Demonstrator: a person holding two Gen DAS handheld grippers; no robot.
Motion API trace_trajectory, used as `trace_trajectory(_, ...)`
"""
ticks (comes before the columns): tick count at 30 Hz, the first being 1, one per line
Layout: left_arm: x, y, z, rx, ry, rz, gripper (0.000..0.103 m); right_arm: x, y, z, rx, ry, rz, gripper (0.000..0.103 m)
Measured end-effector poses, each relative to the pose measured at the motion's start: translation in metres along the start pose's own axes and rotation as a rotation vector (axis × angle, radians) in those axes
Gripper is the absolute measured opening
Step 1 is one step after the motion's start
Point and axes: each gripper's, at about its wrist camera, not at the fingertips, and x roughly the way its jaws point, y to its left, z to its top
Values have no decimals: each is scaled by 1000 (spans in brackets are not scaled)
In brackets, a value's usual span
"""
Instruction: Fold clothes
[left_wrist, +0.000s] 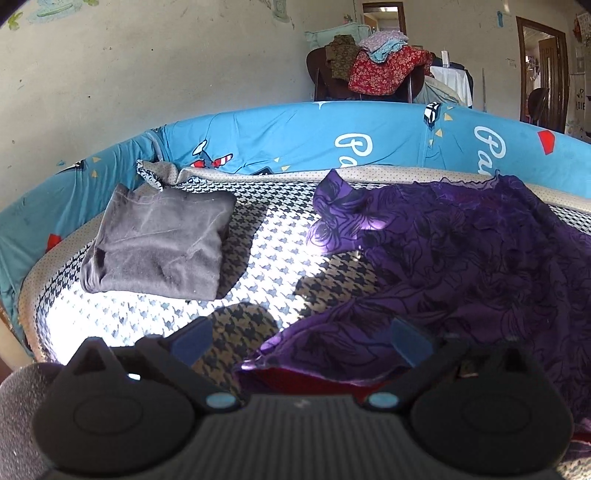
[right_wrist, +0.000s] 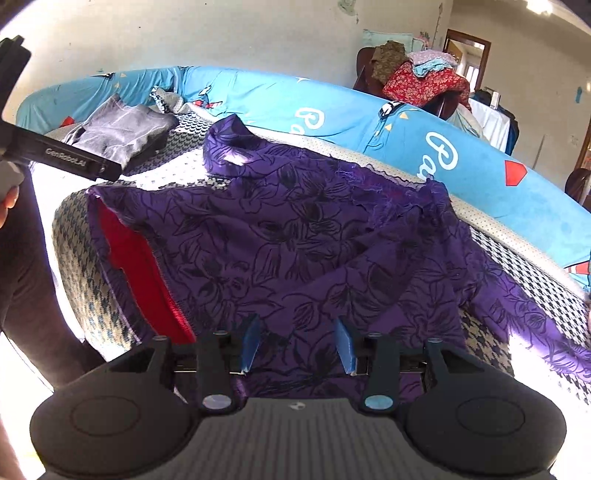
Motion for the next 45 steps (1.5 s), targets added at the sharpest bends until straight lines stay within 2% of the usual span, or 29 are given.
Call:
trace_trajectory(5, 31, -16, 16, 3, 28, -71, 103, 17, -24, 17, 27, -4, -43, 43)
trace_trajectory(15, 107, -47, 44, -59, 144, -101, 103, 58, -68, 31, 142, 47, -105, 43)
trace_trajectory(19, 122, -67, 60, -27, 105, -119, 103, 71, -79, 36, 159, 58, -112, 43)
trace_trajectory(23, 134, -83, 84, 33, 19, -144, 103, 85, -91, 40, 166, 62, -133, 44)
trace_trajectory(28, 158, -99, 112, 113, -72, -181, 103, 101, -120, 45, 247, 56, -177, 44)
trace_trajectory(35, 210, -105, 135, 138, -39, -217, 103, 128, -163, 49, 355, 49, -278, 45)
trace_trajectory(39, 235, -101, 141, 137, 6, -254, 103, 143, -183, 52, 421, 38, -286, 46)
trace_trajectory(41, 244, -99, 142, 129, 22, -267, 103, 149, -190, 53, 451, 31, -283, 51)
trace_trajectory(45, 256, -101, 142, 147, 55, -303, 103, 163, -197, 57, 477, 29, -272, 53)
